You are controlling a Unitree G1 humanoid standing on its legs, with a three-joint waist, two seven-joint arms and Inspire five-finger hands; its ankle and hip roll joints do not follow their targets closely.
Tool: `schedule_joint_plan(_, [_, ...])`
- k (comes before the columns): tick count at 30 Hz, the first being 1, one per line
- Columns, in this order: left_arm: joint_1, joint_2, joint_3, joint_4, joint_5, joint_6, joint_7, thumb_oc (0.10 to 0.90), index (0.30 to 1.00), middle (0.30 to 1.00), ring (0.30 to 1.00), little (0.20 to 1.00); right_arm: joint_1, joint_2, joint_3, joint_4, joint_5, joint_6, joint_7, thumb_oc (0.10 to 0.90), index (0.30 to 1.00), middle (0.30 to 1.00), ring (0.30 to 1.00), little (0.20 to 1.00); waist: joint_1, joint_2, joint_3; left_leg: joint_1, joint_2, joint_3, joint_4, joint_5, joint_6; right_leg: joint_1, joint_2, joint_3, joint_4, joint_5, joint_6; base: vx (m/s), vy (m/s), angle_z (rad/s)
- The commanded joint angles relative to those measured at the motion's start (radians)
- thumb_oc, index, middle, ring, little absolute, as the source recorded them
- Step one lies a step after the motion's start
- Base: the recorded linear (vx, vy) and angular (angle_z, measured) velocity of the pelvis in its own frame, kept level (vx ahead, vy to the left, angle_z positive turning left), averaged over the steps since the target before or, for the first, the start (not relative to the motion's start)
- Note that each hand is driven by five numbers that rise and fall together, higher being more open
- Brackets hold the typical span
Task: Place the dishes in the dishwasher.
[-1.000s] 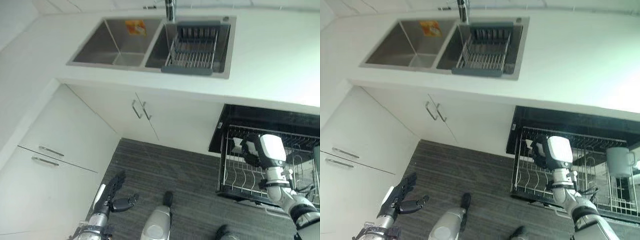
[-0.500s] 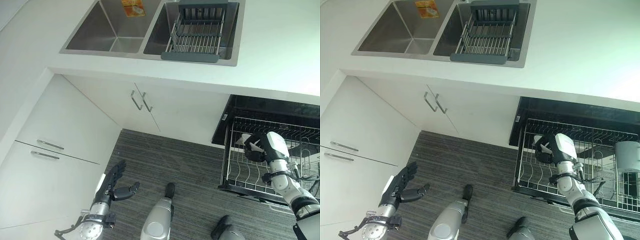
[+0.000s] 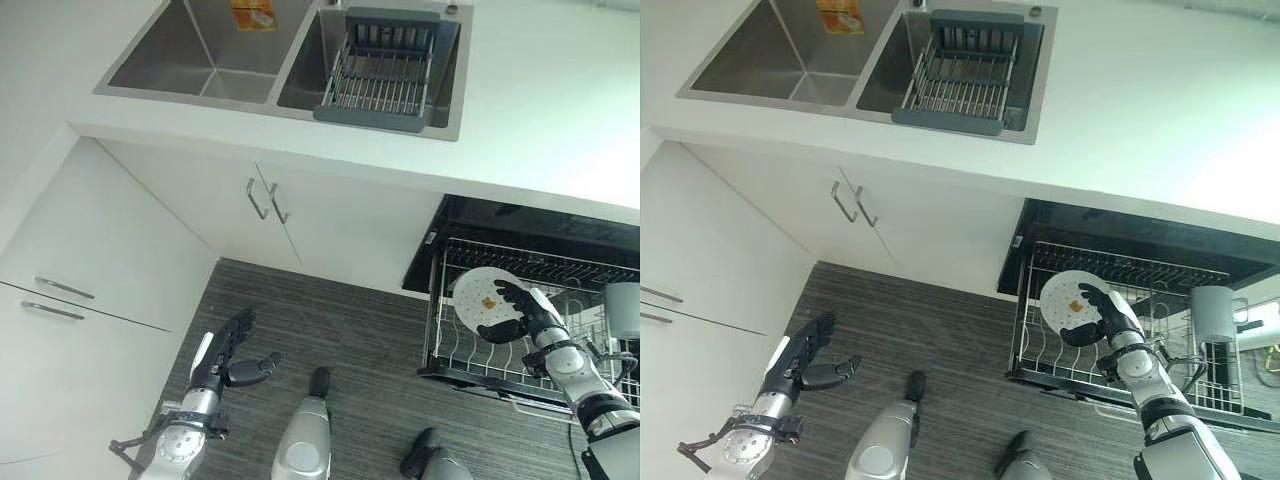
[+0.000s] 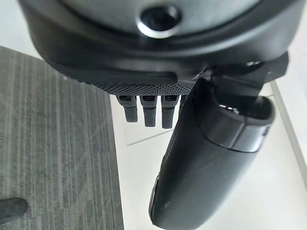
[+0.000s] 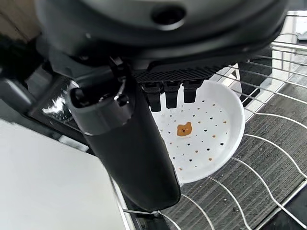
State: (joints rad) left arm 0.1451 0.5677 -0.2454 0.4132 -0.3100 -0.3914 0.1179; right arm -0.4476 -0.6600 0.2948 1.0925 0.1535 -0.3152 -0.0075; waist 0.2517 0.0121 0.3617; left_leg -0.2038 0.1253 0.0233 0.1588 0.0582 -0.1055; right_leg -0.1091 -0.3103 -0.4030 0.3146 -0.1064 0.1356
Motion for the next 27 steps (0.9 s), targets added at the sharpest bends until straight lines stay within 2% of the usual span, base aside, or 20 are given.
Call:
schedule_joint_plan(1, [0.036, 0.047, 0.080, -0.118, 0.001, -0.021, -0.024, 0.800, 0.900, 0.900, 0.900, 0.900, 0.020, -0.043, -0.074, -0.134, 0.184, 0.042, 0.075, 0.800, 0.900, 0.900, 0.900, 0.900, -0.006, -0.024, -0.080, -0.010, 0.036, 0.000, 0.141, -0.228, -0.010, -0.014, 0.007, 0.035, -0.015, -0.020, 0.057, 0.02, -0.018, -0.16])
schedule_joint_plan(3, [0.052, 0.046, 0.101, -0.136, 0.013, -0.003, -0.034, 0.800, 0.900, 0.900, 0.900, 0.900, 0.056, -0.042, -0.102, -0.233, 0.222, 0.117, 0.089, 0.800, 0.900, 0.900, 0.900, 0.900, -0.017, -0.043, -0.091, 0.005, 0.046, 0.006, 0.141, -0.232, -0.011, -0.005, 0.017, 0.037, -0.015, -0.021, 0.056, 0.01, -0.023, -0.14])
schedule_joint_plan(4, [0.055, 0.047, 0.104, -0.139, 0.015, -0.001, -0.036, 0.800, 0.900, 0.900, 0.900, 0.900, 0.063, -0.042, -0.106, -0.247, 0.225, 0.127, 0.089, 0.800, 0.900, 0.900, 0.900, 0.900, -0.018, -0.046, -0.093, 0.005, 0.046, 0.006, 0.141, -0.231, -0.011, -0.005, 0.018, 0.037, -0.015, -0.021, 0.056, -0.01, -0.018, -0.17])
schedule_joint_plan(7, [0.083, 0.037, 0.142, -0.161, 0.029, 0.017, -0.045, 0.800, 0.900, 0.900, 0.900, 0.900, 0.128, -0.027, -0.154, -0.422, 0.275, 0.260, 0.088, 0.800, 0.900, 0.900, 0.900, 0.900, -0.052, -0.075, -0.104, 0.027, 0.064, 0.020, 0.141, -0.235, -0.013, 0.003, 0.033, 0.051, -0.015, -0.022, 0.054, -0.01, -0.007, -0.19])
schedule_joint_plan(10, [0.104, 0.024, 0.168, -0.168, 0.037, 0.024, -0.045, 0.800, 0.900, 0.900, 0.900, 0.900, 0.199, -0.019, -0.199, -0.540, 0.249, 0.326, 0.095, 0.800, 0.900, 0.900, 0.900, 0.900, -0.075, -0.092, -0.112, 0.045, 0.078, 0.033, 0.141, -0.239, -0.012, 0.012, 0.043, 0.062, -0.015, -0.024, 0.054, -0.01, 0.017, -0.26])
schedule_joint_plan(12, [0.142, -0.023, 0.198, -0.151, 0.057, 0.013, -0.043, 0.800, 0.900, 0.900, 0.900, 0.900, 0.336, 0.007, -0.318, -0.744, 0.225, 0.447, 0.113, 0.800, 0.900, 0.900, 0.900, 0.900, -0.129, -0.114, -0.132, 0.072, 0.092, 0.062, 0.141, -0.247, -0.008, 0.020, 0.063, 0.090, -0.015, -0.032, 0.051, 0.00, 0.085, -0.42])
schedule_joint_plan(16, [0.161, -0.039, 0.232, -0.146, 0.069, 0.011, -0.052, 0.800, 0.900, 0.900, 0.900, 0.900, 0.459, 0.022, -0.430, -0.877, 0.206, 0.519, 0.128, 0.800, 0.900, 0.900, 0.900, 0.900, -0.173, -0.126, -0.144, 0.092, 0.107, 0.095, 0.141, -0.254, -0.007, 0.021, 0.075, 0.117, -0.015, -0.036, 0.051, 0.00, 0.042, -0.29])
schedule_joint_plan(19, [0.163, -0.039, 0.234, -0.146, 0.071, 0.012, -0.053, 0.800, 0.900, 0.900, 0.900, 0.900, 0.477, 0.023, -0.446, -0.896, 0.204, 0.529, 0.128, 0.800, 0.900, 0.900, 0.900, 0.900, -0.176, -0.127, -0.145, 0.095, 0.108, 0.100, 0.141, -0.256, -0.006, 0.020, 0.077, 0.121, -0.015, -0.036, 0.052, 0.00, 0.007, -0.24])
schedule_joint_plan(20, [0.169, -0.045, 0.246, -0.138, 0.076, 0.010, -0.059, 0.800, 0.900, 0.900, 0.900, 0.900, 0.531, 0.025, -0.503, -0.947, 0.205, 0.549, 0.098, 0.800, 0.900, 0.900, 0.900, 0.900, -0.200, -0.131, -0.149, 0.106, 0.114, 0.118, 0.141, -0.262, -0.006, 0.021, 0.081, 0.132, -0.015, -0.036, 0.054, 0.00, 0.019, -0.24])
schedule_joint_plan(23, [0.181, -0.047, 0.257, -0.138, 0.080, 0.006, -0.075, 0.800, 0.900, 0.900, 0.900, 0.900, 0.585, 0.050, -0.559, -0.975, 0.229, 0.577, 0.043, 0.800, 0.900, 0.900, 0.900, 0.900, -0.227, -0.131, -0.155, 0.115, 0.122, 0.146, 0.141, -0.267, -0.004, 0.014, 0.084, 0.144, -0.015, -0.034, 0.058, 0.00, 0.019, -0.17])
schedule_joint_plan(27, [0.196, -0.049, 0.263, -0.154, 0.076, 0.012, -0.078, 0.800, 0.900, 0.900, 0.900, 0.900, 0.643, 0.090, -0.580, -1.011, 0.244, 0.622, 0.034, 0.800, 0.900, 0.900, 0.900, 0.900, -0.247, -0.128, -0.158, 0.124, 0.129, 0.168, 0.141, -0.270, -0.001, 0.010, 0.086, 0.160, -0.015, -0.033, 0.060, 0.00, 0.014, -0.21])
